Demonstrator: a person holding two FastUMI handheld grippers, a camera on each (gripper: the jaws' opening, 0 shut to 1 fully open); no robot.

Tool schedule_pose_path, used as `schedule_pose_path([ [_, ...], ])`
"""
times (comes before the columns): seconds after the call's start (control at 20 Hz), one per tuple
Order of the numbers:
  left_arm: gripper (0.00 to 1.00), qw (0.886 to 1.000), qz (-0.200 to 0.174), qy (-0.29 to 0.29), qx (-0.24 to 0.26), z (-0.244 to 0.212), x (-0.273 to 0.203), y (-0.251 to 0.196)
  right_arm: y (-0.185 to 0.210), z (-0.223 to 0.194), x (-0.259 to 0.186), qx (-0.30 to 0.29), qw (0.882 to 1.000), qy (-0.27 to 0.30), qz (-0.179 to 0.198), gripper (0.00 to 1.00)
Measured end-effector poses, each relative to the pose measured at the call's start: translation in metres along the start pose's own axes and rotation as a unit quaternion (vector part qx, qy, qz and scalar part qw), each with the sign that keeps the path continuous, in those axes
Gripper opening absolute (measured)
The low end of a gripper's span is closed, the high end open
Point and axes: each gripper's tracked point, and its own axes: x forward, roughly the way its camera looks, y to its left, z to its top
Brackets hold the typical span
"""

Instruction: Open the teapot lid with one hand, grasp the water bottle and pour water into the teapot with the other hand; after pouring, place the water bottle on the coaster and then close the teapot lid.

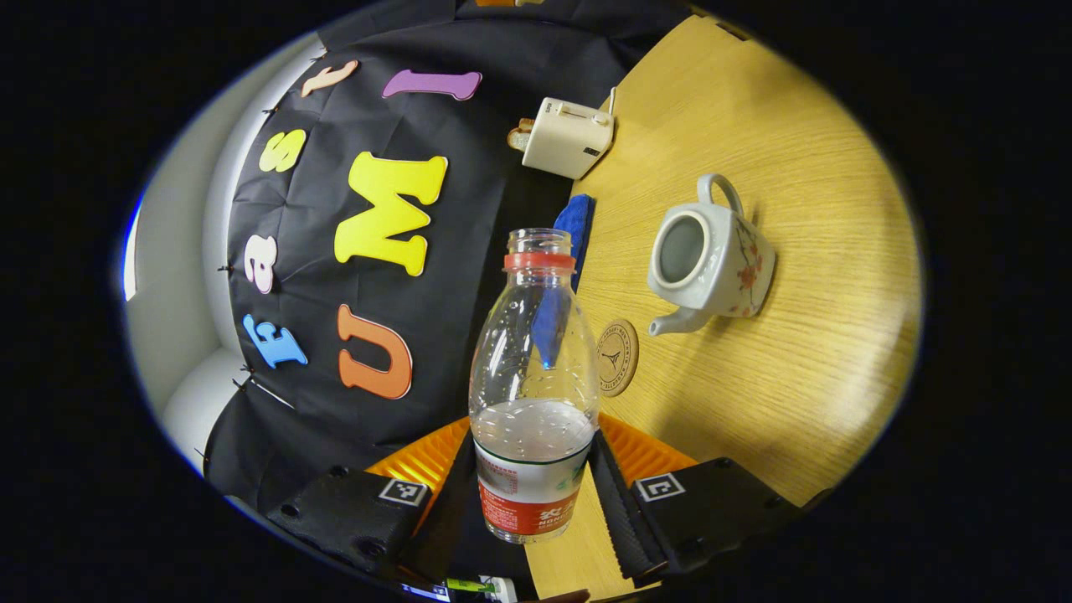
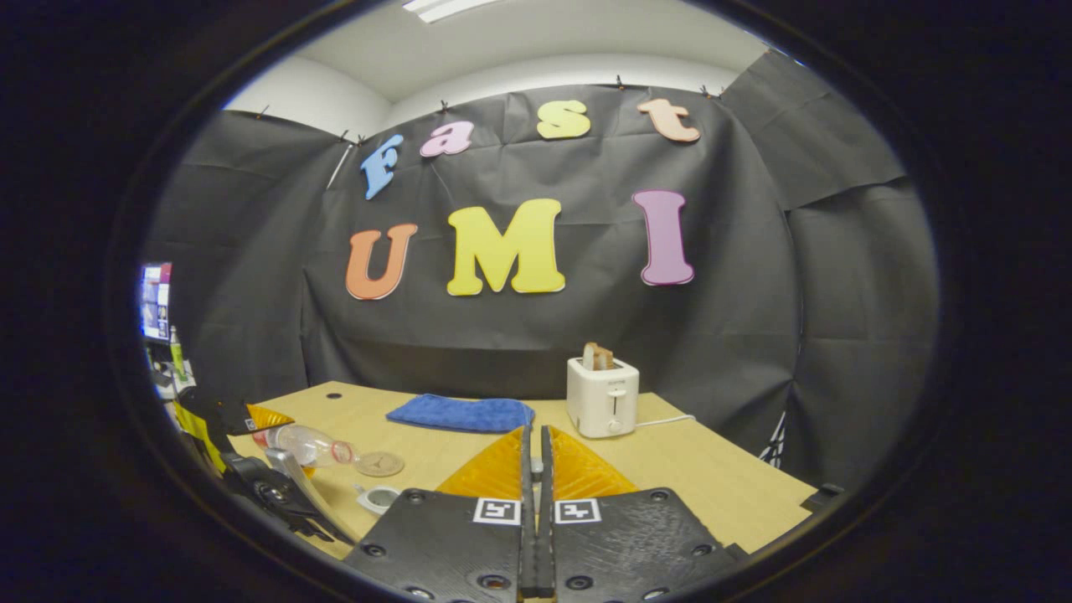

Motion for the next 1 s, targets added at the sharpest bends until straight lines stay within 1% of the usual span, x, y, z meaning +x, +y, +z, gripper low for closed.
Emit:
schedule_pose_path([
  [0.35,0.74,0.998,0.017,0.015,0.057,-0.007,0.003,0.008,-0.005,0.001,0.000,-0.002,1.000,-0.003,-0.008,0.00],
  [0.55,0.74,0.995,0.020,0.008,0.100,0.000,0.000,0.003,-0.006,0.001,0.003,-0.005,1.000,-0.002,-0.010,0.00],
  [0.65,0.75,0.991,0.021,0.007,0.130,0.003,-0.004,0.000,-0.008,-0.001,0.003,-0.005,1.000,0.000,-0.012,0.00],
  [0.7,0.75,0.989,0.028,0.009,0.145,0.004,-0.002,0.003,-0.008,-0.001,0.003,-0.005,1.000,0.000,-0.012,0.00],
  [0.9,0.75,0.975,0.058,0.004,0.216,0.012,0.001,0.021,-0.009,0.001,0.003,-0.006,1.000,0.000,-0.013,0.00],
  [1.0,0.75,0.970,0.055,0.000,0.238,0.012,0.003,0.019,-0.011,0.002,0.003,-0.005,1.000,-0.002,-0.014,0.00],
])
